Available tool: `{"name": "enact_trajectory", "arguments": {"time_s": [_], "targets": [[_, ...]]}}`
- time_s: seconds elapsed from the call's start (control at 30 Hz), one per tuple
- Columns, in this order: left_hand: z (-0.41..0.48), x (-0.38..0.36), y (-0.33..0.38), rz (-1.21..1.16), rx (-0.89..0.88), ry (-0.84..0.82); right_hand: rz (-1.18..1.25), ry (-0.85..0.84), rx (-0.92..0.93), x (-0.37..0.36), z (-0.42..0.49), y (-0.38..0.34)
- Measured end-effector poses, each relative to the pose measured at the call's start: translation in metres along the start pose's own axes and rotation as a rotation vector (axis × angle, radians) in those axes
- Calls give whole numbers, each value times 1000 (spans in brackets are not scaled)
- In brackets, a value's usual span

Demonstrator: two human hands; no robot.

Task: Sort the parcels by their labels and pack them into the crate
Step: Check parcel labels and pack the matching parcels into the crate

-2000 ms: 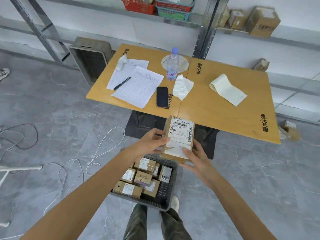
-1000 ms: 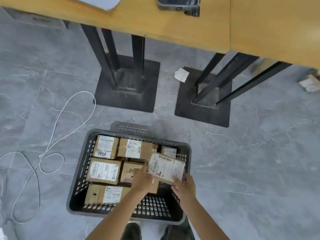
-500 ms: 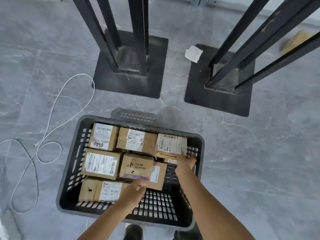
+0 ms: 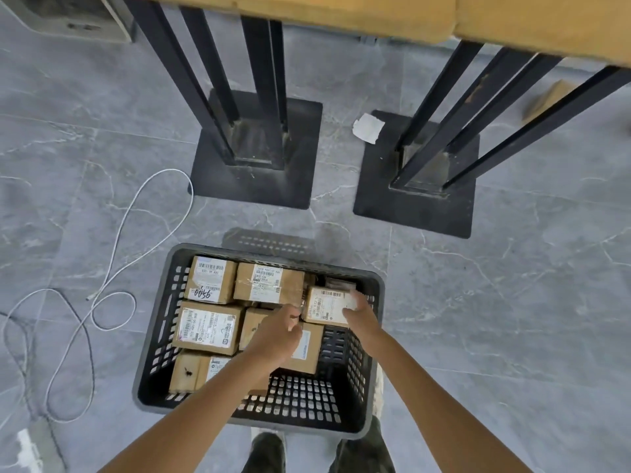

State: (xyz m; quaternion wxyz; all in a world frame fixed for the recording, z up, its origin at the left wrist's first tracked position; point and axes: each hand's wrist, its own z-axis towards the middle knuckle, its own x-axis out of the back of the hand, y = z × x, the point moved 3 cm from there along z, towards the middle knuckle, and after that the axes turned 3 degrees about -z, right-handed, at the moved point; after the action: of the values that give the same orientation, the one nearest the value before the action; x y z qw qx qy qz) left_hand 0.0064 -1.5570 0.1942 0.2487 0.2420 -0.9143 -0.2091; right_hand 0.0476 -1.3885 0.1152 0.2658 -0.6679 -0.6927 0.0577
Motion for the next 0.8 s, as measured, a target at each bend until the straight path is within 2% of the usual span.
{"name": "enact_trajectory", "arguments": {"time_s": [0.17,0.43,0.53,0.63,0.8], "targets": [[-50,55,68,117,-131,75,-39,52,95,59,-74,-72],[-190,181,251,294,-464,168,-85,146,483,175,-292,-266],[-264,229,335,321,-635,282,-89,278,687,225,-397,-331],[-342,264,407,310,-807,388,27,434,875,273,-494,-371],[-445,289,499,269,-1065,509,168,637,1011,342,-608,-381]]}}
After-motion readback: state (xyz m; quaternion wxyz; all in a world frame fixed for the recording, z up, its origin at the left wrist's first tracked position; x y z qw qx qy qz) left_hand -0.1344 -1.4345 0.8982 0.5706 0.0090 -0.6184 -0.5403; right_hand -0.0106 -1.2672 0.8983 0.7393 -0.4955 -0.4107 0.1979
